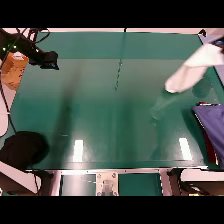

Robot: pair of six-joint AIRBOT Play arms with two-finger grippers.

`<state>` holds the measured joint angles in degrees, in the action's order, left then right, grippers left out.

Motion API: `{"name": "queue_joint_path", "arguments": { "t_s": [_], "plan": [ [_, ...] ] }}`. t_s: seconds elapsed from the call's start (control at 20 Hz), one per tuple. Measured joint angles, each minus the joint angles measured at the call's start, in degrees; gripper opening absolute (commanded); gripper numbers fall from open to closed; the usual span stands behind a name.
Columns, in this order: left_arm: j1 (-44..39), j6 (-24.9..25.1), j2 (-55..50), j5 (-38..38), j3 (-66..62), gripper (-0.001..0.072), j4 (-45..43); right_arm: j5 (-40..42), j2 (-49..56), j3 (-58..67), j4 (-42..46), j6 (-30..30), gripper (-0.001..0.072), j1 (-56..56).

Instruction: Fold the shirts.

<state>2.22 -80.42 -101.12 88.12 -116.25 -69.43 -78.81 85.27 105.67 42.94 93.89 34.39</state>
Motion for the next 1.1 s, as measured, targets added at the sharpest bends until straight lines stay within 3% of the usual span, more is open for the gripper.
{"name": "queue_joint_path", "arguments": {
  "t_s": [0.55, 0.9, 1.1],
  "plan": [
    [0.00, -0.55, 0.00, 0.02, 0.00, 0.0023, 0.33, -11.87, -6.62, 0.04, 12.57, 1.86, 0.0016, 24.96],
    [0.00, -0.57, 0.00, 1.09, 0.02, 0.0023, 0.63, -22.40, -9.44, -1.90, 29.49, 4.44, 0.0017, 31.71],
    [0.00, -0.57, 0.00, 1.36, 0.00, 0.0023, 0.66, -24.81, -10.45, -10.27, 41.31, 5.42, 0.0017, 32.54]
  ]
}}
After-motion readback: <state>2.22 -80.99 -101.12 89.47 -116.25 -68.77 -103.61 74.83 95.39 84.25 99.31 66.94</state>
